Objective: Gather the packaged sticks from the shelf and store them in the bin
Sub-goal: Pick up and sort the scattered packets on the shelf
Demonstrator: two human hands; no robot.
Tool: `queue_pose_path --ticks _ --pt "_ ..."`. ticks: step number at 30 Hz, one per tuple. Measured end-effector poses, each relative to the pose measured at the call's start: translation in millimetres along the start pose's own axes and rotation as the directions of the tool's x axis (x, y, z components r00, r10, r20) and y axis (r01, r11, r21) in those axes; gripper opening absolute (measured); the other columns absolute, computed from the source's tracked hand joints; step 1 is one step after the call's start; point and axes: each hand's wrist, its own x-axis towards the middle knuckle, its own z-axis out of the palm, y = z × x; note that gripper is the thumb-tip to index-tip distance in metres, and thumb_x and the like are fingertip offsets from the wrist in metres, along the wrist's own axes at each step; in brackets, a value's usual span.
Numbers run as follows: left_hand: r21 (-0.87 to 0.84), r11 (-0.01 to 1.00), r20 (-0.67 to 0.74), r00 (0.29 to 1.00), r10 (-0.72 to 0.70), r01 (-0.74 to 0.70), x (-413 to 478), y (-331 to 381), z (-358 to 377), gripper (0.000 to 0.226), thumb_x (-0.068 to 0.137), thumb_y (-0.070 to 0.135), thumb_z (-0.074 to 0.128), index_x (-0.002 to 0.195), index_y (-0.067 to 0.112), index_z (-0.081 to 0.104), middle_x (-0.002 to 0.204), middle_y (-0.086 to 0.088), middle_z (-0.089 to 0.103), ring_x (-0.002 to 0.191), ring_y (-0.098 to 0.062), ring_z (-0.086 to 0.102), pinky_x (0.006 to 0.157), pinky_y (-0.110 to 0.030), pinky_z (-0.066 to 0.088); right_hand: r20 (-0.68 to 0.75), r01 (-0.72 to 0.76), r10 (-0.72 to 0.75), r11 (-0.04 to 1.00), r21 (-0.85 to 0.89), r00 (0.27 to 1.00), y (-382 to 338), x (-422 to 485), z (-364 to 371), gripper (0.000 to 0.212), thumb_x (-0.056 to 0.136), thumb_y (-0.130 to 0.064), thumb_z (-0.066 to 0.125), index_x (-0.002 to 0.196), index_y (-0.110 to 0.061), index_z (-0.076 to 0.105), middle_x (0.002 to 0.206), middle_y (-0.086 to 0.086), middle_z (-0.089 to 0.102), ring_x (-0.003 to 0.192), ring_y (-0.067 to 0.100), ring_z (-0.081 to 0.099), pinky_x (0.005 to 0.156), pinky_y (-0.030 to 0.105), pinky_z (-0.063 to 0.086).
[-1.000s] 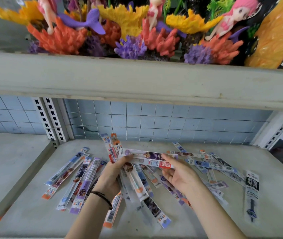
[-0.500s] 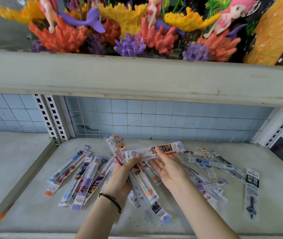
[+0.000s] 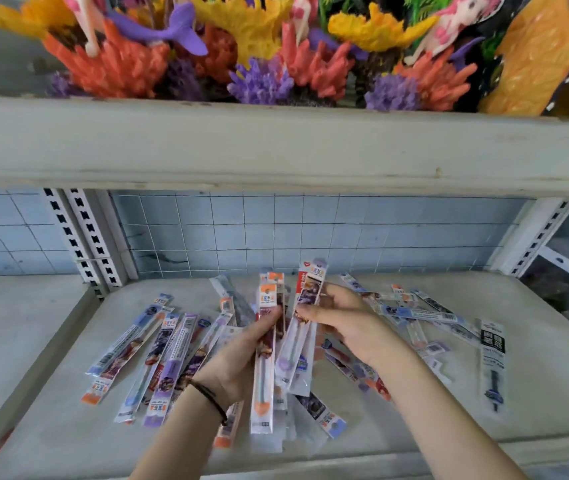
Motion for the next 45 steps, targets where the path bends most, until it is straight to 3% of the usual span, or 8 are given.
queue_pose_path --ticks 3,11,15,19,24,28,33,45 --pt "0.073 0.997 0.067 0.998 0.006 -0.011 0.0 2.3 6.2 0.059 0.086 0.044 0.062 0.124 -0.001 0.06 0.114 -0.023 0.066 0.094 -0.032 0.069 0.097 -0.051 0.048 -0.034 0.051 -0.054 0.995 -0.082 0.998 2.8 -3.4 8.7 0.03 0.077 -0.003 0.074 0.105 -0.009 0.067 0.081 0.008 0.07 0.047 0.013 0.053 0.045 0.025 0.046" --pt "0.018 0.999 0.197 0.98 0.03 -0.035 12.8 -6.0 26.9 0.036 0.062 0.023 0.088 0.086 0.01 0.065 0.06 -0.003 0.051 0.053 -0.018 0.053 0.059 -0.036 0.052 -0.12 0.079 -0.101 0.98 -0.181 0.988 6.0 -10.7 -11.2 0.032 0.077 -0.025 0.076 0.108 -0.023 0.068 0.099 0.001 0.073 0.089 0.017 0.069 0.078 0.03 0.055" --pt "0.119 0.993 0.185 0.983 0.007 -0.029 24.7 -17.0 51.5 0.021 0.068 0.028 0.083 0.073 0.013 0.07 0.058 -0.002 0.057 0.049 -0.016 0.055 0.056 -0.032 0.051 -0.191 0.119 -0.122 0.993 -0.029 0.974 2.1 -18.2 -42.4 0.014 0.083 -0.018 0.071 0.096 -0.015 0.068 0.07 -0.013 0.067 0.06 -0.001 0.06 0.05 0.013 0.042" --pt "0.078 0.997 0.082 0.996 0.021 -0.027 48.0 -36.3 93.2 0.02 0.081 0.019 0.063 0.072 0.006 0.075 0.064 -0.012 0.069 0.05 -0.022 0.066 0.054 -0.03 0.057 -0.199 0.133 -0.143 0.989 -0.062 0.969 4.3 -29.2 -85.8 0.004 0.082 -0.013 0.071 0.084 -0.015 0.068 0.056 -0.016 0.063 0.052 -0.002 0.055 0.045 0.013 0.039" --pt "0.075 0.991 0.124 0.988 0.097 -0.107 91.4 -72.4 147.5 0.019 0.072 0.022 0.077 0.078 0.007 0.067 0.057 -0.008 0.059 0.046 -0.022 0.057 0.052 -0.032 0.053 -0.223 0.049 -0.091 0.981 -0.188 0.97 6.6 -47.8 -161.1 0.018 0.085 -0.03 0.069 0.078 -0.014 0.07 0.062 -0.004 0.064 0.053 0.008 0.055 0.048 0.024 0.042" --pt "-0.071 0.979 0.078 0.978 0.195 -0.19 119.3 -97.4 181.1 0.034 0.06 0.021 0.088 0.085 0.009 0.068 0.055 -0.001 0.046 0.045 -0.016 0.046 0.05 -0.031 0.049 -0.327 -0.077 -0.268 0.656 -0.751 0.906 28.9 -58.0 -236.0 0.032 0.08 -0.046 0.068 0.075 -0.016 0.06 0.068 -0.005 0.059 0.064 0.014 0.054 0.059 0.032 0.042" --pt "-0.139 0.956 -0.109 0.964 0.244 -0.258 138.1 -113.4 214.8 0.01 0.084 0.013 0.066 0.083 0.008 0.058 0.056 -0.003 0.049 0.047 -0.018 0.051 0.051 -0.032 0.05 -0.261 -0.183 -0.146 0.406 -0.896 0.954 46.9 -70.9 -295.8 0.057 0.07 -0.06 0.069 0.107 -0.021 0.049 0.103 0.0 0.051 0.097 0.022 0.055 0.077 0.036 0.049" --pt "-0.082 0.966 -0.271 0.938 0.214 -0.244 146.3 -120.5 222.9 0.02 0.075 0.015 0.067 0.091 0.006 0.061 0.076 -0.01 0.07 0.072 -0.023 0.071 0.061 -0.033 0.059 -0.295 -0.085 -0.128 0.785 -0.613 0.947 48.4 -52.1 -306.6 0.056 0.069 -0.003 0.073 0.119 -0.019 0.053 0.07 -0.003 0.055 0.068 0.014 0.053 0.061 0.025 0.041"
